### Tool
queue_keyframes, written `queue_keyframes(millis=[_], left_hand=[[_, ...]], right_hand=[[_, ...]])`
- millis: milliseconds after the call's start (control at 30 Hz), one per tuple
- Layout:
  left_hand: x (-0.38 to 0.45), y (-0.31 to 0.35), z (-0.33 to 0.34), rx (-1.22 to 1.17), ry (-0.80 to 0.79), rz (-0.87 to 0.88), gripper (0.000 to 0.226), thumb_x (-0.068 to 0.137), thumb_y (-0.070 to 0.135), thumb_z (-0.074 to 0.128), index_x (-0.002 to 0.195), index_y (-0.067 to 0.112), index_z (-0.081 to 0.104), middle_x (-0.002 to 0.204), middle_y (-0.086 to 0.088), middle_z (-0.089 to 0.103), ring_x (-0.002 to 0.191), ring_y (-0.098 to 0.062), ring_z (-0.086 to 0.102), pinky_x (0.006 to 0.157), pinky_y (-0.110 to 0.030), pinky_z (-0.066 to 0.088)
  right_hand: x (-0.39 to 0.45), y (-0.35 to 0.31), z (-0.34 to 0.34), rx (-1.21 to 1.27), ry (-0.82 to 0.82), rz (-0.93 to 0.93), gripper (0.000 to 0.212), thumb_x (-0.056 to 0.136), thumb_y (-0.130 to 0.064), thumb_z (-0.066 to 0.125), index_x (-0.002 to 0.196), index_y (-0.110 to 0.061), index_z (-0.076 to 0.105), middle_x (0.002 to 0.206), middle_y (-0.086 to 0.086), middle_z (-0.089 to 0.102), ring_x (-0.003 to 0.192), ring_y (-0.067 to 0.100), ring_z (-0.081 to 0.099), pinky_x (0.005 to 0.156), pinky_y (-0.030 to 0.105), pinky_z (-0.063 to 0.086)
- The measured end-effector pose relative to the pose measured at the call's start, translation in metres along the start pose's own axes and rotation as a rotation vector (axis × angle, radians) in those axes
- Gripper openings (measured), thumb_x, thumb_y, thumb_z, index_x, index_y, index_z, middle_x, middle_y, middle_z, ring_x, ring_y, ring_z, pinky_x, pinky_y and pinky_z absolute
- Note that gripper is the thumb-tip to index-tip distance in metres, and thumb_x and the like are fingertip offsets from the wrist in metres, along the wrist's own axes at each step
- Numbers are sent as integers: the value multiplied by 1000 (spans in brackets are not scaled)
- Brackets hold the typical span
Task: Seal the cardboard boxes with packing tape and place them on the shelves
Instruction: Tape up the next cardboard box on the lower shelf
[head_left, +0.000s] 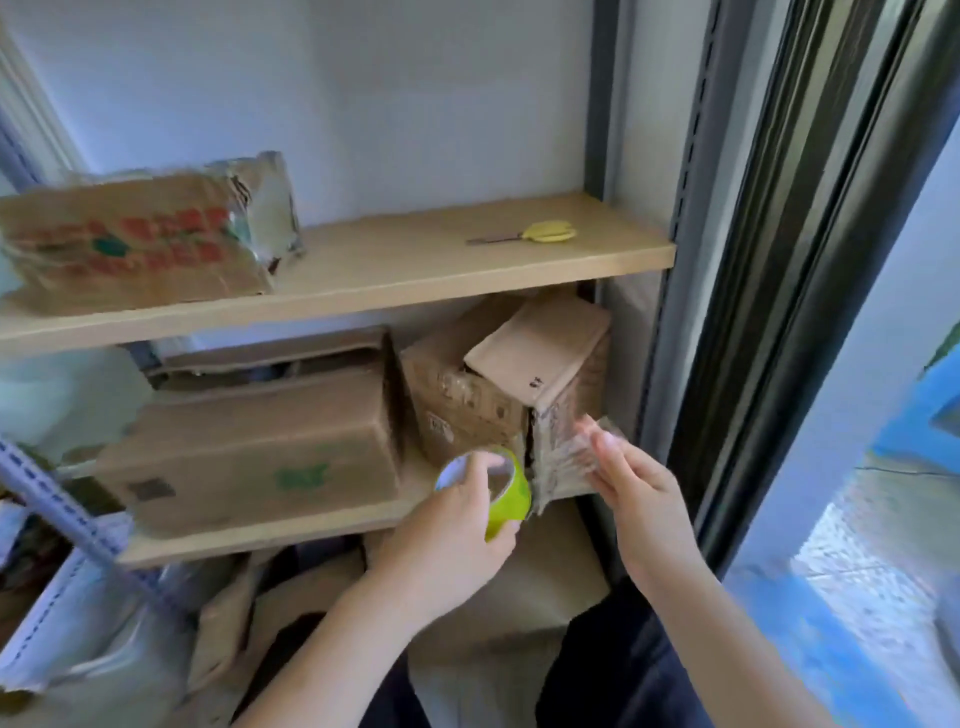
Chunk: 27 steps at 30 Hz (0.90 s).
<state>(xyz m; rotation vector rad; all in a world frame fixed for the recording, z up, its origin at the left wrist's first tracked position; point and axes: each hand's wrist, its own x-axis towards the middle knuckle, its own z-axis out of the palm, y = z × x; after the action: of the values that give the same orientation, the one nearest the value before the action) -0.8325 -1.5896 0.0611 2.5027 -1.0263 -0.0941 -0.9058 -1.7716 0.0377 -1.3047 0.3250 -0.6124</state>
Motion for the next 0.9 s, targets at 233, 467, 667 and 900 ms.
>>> queue_keyframes(millis=[233, 467, 667, 900], left_hand=[[60, -24, 38, 201, -198, -228, 20, 88, 37, 49, 88, 17, 51, 83, 1, 66, 78, -20, 62, 67, -31, 50], [99, -72, 95, 98, -777, -338, 24, 86, 37, 44, 77, 16, 50, 50, -3, 64, 66, -20, 64, 54, -29, 32], [126, -80, 108, 61, -656, -40, 27, 87, 29, 50, 66, 13, 45, 63, -3, 61, 67, -18, 64, 67, -33, 48], [134, -72, 110, 17, -516, 68, 28, 87, 35, 52, 80, 8, 53, 68, -3, 61, 63, -14, 62, 56, -28, 45]], right_hand=[[33, 83, -4, 108, -17, 93, 34, 88, -39, 58, 109, -21, 77, 133, -10, 63, 132, -4, 47, 116, 43, 35], [46, 143, -6, 182, -30, 252, 27, 84, -35, 72, 94, -11, 81, 126, 2, 68, 133, 2, 48, 117, 34, 28], [60, 153, -21, 116, -89, 245, 26, 87, -25, 62, 91, -8, 81, 118, -2, 72, 131, 1, 49, 117, 35, 29], [62, 158, -23, 140, -112, 301, 39, 85, -42, 70, 101, -7, 79, 127, 8, 67, 136, 12, 47, 117, 46, 31]])
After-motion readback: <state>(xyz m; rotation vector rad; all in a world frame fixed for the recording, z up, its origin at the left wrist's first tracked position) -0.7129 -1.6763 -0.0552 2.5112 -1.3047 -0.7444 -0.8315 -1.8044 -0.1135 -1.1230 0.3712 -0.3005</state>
